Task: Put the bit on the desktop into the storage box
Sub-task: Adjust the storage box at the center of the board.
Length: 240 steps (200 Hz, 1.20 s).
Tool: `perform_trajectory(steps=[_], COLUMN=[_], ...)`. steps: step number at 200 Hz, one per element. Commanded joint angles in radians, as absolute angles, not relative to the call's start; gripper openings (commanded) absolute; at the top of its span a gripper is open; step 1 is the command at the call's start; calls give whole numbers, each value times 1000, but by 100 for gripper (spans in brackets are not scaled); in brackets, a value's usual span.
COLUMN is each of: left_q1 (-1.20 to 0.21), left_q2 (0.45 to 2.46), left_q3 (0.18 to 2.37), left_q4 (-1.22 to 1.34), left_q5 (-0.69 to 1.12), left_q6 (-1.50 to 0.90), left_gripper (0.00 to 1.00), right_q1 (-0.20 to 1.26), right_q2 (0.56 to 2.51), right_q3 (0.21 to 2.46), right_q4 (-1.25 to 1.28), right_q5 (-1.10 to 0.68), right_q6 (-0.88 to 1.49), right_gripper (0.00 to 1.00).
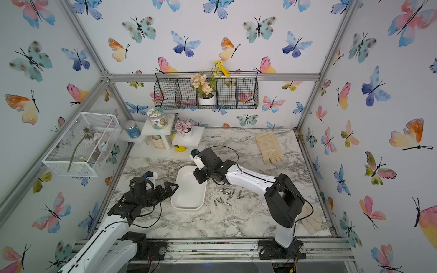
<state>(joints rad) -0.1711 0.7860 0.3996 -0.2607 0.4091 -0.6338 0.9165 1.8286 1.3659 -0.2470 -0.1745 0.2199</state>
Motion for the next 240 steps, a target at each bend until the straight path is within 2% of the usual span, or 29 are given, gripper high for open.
perform_trajectory(steps=[1, 64, 130, 197, 240], left_q1=[-166, -166, -165, -165, -165], left_q2=[779, 776, 774, 768, 777], left_q3=[391, 369, 352, 346, 346], left_q4=[-277, -252, -233, -232, -222], left_q5=[388, 407, 417, 425, 438], left_q6=[-639, -636, -637, -633, -622], left_gripper=[99, 99, 99, 99, 99], right_q1=[941, 966, 968, 968, 968], right_q2=[1906, 2082, 2160, 2175, 2077], right_q3=[1428, 1524, 1583, 1601, 1569], right_q4=[-267, -280, -285, -289, -291], right_q5=[-180, -150, -137, -132, -119], right_q6=[219, 201, 195, 195, 196], right_gripper=[11, 11, 15, 26, 32])
